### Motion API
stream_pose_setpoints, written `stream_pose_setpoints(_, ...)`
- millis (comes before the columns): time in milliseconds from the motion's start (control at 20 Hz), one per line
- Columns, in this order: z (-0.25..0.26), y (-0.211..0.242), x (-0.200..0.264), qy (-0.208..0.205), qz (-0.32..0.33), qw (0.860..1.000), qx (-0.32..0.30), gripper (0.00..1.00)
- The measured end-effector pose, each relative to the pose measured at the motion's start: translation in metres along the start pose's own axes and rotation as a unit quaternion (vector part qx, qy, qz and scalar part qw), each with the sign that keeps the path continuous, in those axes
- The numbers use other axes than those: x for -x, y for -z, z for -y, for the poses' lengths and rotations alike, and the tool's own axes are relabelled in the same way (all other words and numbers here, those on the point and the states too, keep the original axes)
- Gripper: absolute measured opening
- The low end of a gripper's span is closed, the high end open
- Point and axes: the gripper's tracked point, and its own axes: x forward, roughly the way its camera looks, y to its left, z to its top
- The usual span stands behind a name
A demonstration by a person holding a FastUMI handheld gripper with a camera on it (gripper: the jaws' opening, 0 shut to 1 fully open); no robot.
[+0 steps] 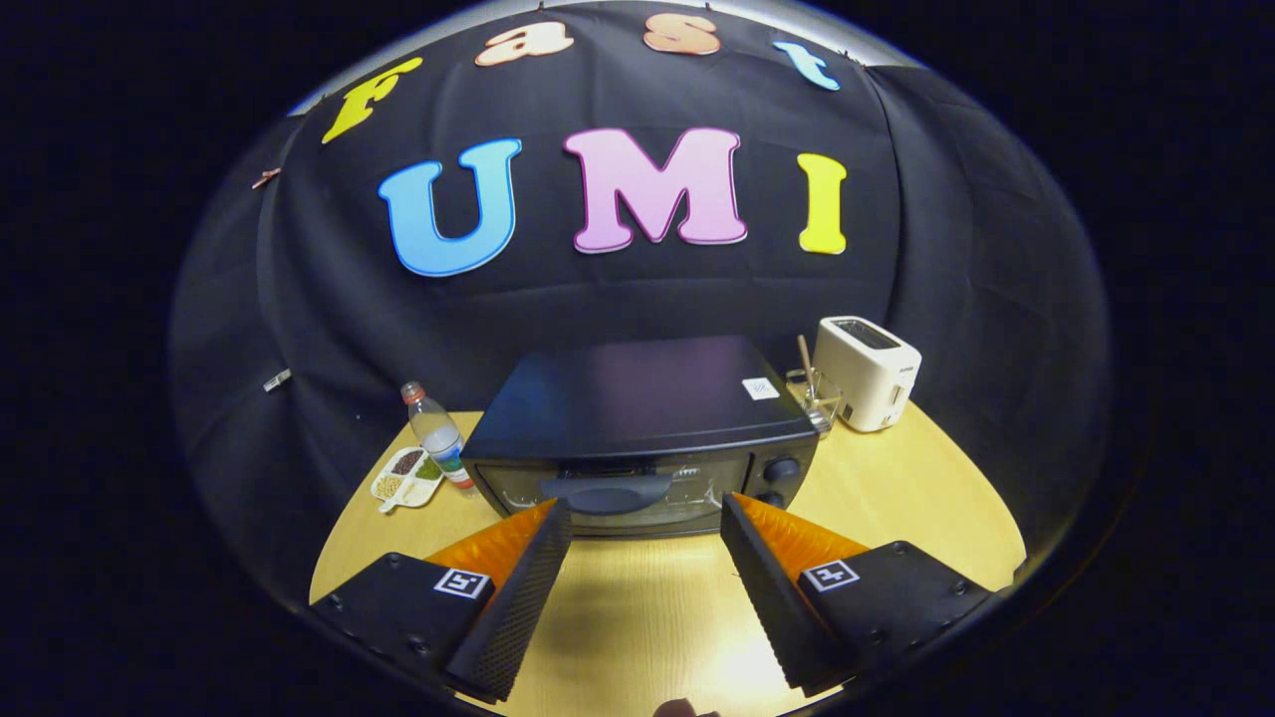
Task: Open the toaster oven, put the food inside, and close the toaster oven door.
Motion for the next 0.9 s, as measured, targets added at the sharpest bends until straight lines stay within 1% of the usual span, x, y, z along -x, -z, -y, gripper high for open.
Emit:
stream_pose_setpoints(200,0.029,-0.057,0.040,-0.001,0.064,0.998,0.010,0.98)
stream_pose_setpoints(250,0.047,-0.081,0.004,0.000,0.080,0.997,0.011,0.98)
stream_pose_setpoints(500,0.098,-0.152,0.069,0.004,0.158,0.987,0.011,0.97)
stream_pose_setpoints(750,0.146,-0.192,0.127,0.011,0.204,0.979,0.020,0.97)
stream_pose_setpoints(900,0.168,-0.195,0.155,0.013,0.210,0.977,0.027,0.97)
